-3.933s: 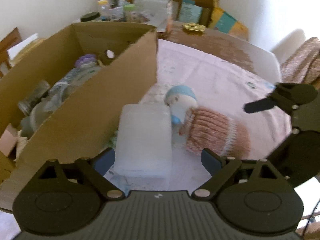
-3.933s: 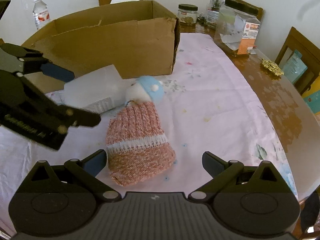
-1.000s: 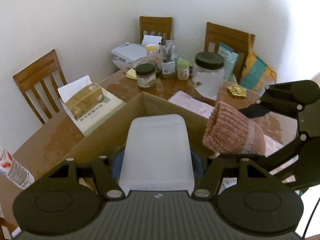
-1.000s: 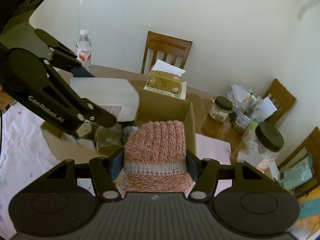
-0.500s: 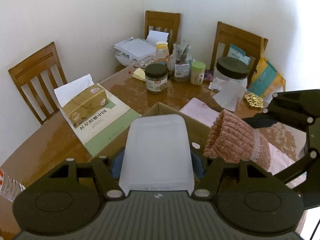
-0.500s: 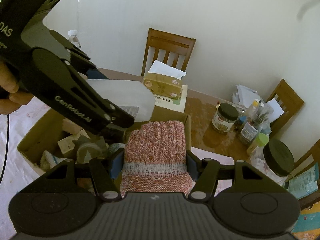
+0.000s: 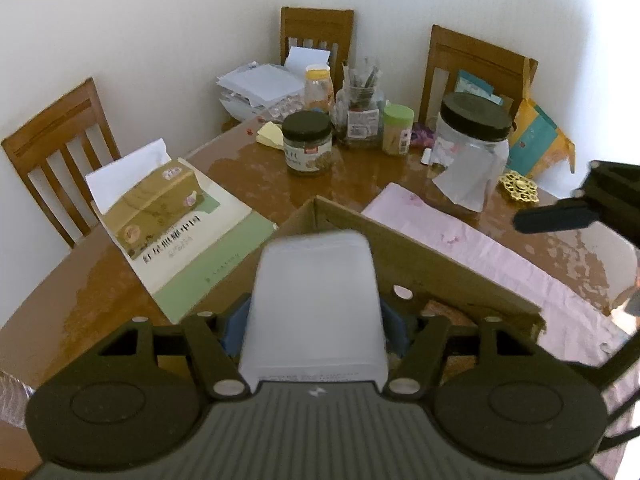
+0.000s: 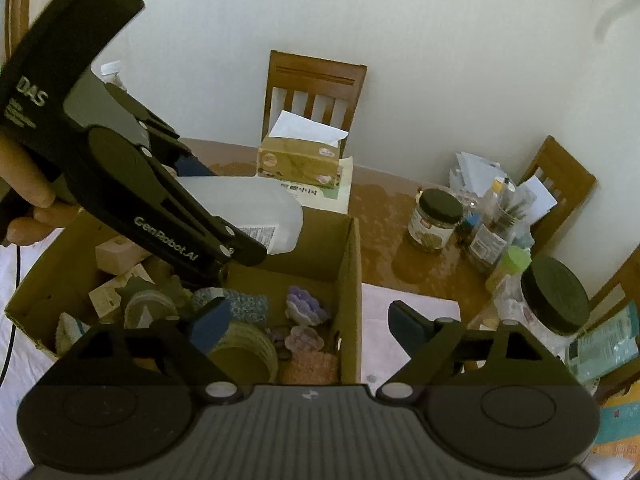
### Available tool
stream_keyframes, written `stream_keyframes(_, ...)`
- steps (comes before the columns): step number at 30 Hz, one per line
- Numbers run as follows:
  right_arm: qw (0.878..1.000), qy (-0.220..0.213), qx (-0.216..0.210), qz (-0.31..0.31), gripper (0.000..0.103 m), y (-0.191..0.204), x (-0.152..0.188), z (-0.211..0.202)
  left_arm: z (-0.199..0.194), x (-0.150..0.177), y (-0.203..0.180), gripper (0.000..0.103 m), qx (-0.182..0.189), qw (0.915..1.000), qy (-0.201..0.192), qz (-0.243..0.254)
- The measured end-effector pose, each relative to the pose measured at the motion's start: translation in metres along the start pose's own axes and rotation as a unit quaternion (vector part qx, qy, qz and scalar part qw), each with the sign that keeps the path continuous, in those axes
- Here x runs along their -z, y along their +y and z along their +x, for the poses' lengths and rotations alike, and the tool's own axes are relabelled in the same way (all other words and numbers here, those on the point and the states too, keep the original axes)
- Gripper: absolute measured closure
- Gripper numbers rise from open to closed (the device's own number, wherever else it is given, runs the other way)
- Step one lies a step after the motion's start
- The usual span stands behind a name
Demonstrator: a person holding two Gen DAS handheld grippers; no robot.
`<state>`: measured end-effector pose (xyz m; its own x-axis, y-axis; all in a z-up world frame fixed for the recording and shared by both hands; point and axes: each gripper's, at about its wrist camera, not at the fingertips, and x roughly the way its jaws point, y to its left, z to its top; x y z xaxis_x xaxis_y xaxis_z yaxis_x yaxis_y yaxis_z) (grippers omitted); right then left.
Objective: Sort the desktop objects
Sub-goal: 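Carry the white container and pink hat into the cardboard box and release both, then move the left tool toward the small doll with the blue cap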
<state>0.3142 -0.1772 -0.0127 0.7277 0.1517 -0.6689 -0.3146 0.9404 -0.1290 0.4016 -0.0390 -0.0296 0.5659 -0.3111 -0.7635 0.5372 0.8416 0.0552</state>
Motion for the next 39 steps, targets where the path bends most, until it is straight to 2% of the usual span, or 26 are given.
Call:
stream_keyframes(1,1.000,-0.001,0.001,0.002,0.011,-0.001,0.001,-0.001,0.001,0.000,0.000,0.016,-0.007,1.0000,-0.003,0.000)
stream_keyframes(2,1.000,-0.003,0.003,0.005,0.008,-0.001,0.002,-0.003,0.000,0.000,0.001,0.015,-0.017,0.9998,-0.006,-0.004)
stream_keyframes(10,1.000,-0.011,0.018,0.008,0.002,-0.002,0.008,-0.015,-0.008,0.004,0.003,0.015,-0.011,0.9998,0.002,-0.016)
stream_keyframes(21,1.000,-0.020,0.021,0.011,0.000,0.006,0.024,-0.044,-0.040,0.020,-0.026,0.015,-0.012,0.9997,0.007,0.018)
stream_keyframes(32,0.999,-0.015,0.033,0.023,0.000,0.021,0.065,-0.084,-0.080,0.041,-0.066,0.015,0.007,0.9992,-0.006,0.038)
stream_keyframes(39,0.998,-0.009,0.039,0.056,0.000,0.029,0.095,-0.107,-0.099,0.061,-0.091,0.011,0.015,0.9987,-0.011,0.047)
